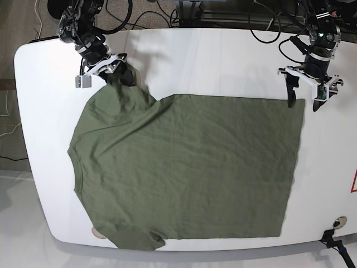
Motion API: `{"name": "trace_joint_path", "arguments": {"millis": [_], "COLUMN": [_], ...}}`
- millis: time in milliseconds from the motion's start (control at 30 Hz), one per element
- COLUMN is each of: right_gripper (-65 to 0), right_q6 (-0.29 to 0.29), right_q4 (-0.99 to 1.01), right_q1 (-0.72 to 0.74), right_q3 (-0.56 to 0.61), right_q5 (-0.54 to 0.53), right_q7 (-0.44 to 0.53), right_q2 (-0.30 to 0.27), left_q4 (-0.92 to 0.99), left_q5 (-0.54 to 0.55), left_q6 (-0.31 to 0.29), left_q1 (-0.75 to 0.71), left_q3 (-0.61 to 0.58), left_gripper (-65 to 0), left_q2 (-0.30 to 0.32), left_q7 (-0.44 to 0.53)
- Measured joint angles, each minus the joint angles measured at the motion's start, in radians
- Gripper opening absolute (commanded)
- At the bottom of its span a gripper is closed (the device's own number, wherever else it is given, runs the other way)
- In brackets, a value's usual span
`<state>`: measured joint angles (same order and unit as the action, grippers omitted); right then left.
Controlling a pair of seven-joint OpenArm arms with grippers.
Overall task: Fold the T-shirt properly
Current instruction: 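Lift the held shoulder corner with the right gripper, then lower the left gripper and grasp the shirt's other shoulder corner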
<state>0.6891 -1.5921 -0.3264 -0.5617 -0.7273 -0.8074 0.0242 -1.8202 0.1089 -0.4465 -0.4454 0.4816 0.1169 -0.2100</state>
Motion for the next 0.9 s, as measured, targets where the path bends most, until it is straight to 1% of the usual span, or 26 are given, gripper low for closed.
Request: {"name": "trace_joint_path", "arguments": {"millis": [33, 67, 133, 167, 333, 367, 433, 533, 600, 667, 700, 767, 833, 900], "right_gripper": [-39.7, -45.3, -61.2, -65.0, -65.0, -65.0, -65.0, -65.0, -65.0, -65.0, -65.0, -65.0, -65.0, -65.0], "right_q6": [0.0, 0.0, -0.001, -0.003, -0.008, -0.008, -0.008, -0.008, -0.008, -0.008, -0.008, -0.008, -0.008, -0.008], "right_q4": [0.005, 0.01, 0.011, 0.012, 0.015, 0.015, 0.015, 0.015, 0.015, 0.015, 0.015, 0.015, 0.015, 0.015], "right_q1": [0.008, 0.013, 0.013, 0.012, 0.011, 0.012, 0.01, 0.008, 0.007, 0.007, 0.007, 0.006, 0.007, 0.009], "right_q3": [0.0, 0.001, 0.001, 0.001, 0.001, 0.001, 0.001, 0.001, 0.001, 0.001, 0.001, 0.0, 0.002, 0.003], "right_q5": [0.005, 0.012, 0.017, 0.024, 0.024, 0.024, 0.024, 0.024, 0.024, 0.024, 0.024, 0.024, 0.024, 0.024], "right_q7": [-0.001, -0.002, -0.01, -0.012, -0.016, -0.016, -0.016, -0.016, -0.016, -0.016, -0.016, -0.016, -0.016, -0.017], "right_q2": [0.001, 0.0, 0.0, 0.0, -0.002, -0.002, -0.002, -0.002, -0.002, -0.002, -0.003, -0.005, -0.003, -0.002], "left_q4": [0.0, 0.0, 0.0, 0.0, 0.002, 0.012, 0.037, 0.06, 0.096, 0.109, 0.118, 0.16, 0.212, 0.247], "left_q5": [0.0, 0.0, 0.0, 0.0, 0.0, 0.001, 0.025, 0.17, 0.221, 0.282, 0.314, 0.365, 0.43, 0.457], "left_q6": [0.0, 0.001, 0.0, -0.001, 0.002, 0.002, -0.002, 0.004, 0.01, 0.004, 0.0, 0.001, 0.011, 0.004], "left_q1": [0.0, 0.0, 0.0, 0.007, 0.04, 0.048, 0.081, 0.112, 0.13, 0.13, 0.132, 0.159, 0.178, 0.177], "left_q3": [0.0, 0.0, 0.0, 0.001, 0.034, 0.034, 0.045, 0.101, 0.121, 0.133, 0.135, 0.138, 0.141, 0.138], "left_gripper": [-24.1, -24.1, -24.1, -24.1, -24.1, -23.9, -23.8, -23.7, -23.5, -22.6, -20.4, -17.5, -17.5, -17.5], "left_q2": [0.0, 0.0, 0.0, 0.0, -0.003, -0.003, -0.009, -0.004, 0.003, 0.003, 0.011, 0.037, 0.048, 0.055], "left_q7": [0.0, 0.0, 0.0, -0.001, -0.002, -0.01, -0.064, -0.128, -0.195, -0.218, -0.226, -0.277, -0.279, -0.3]}}
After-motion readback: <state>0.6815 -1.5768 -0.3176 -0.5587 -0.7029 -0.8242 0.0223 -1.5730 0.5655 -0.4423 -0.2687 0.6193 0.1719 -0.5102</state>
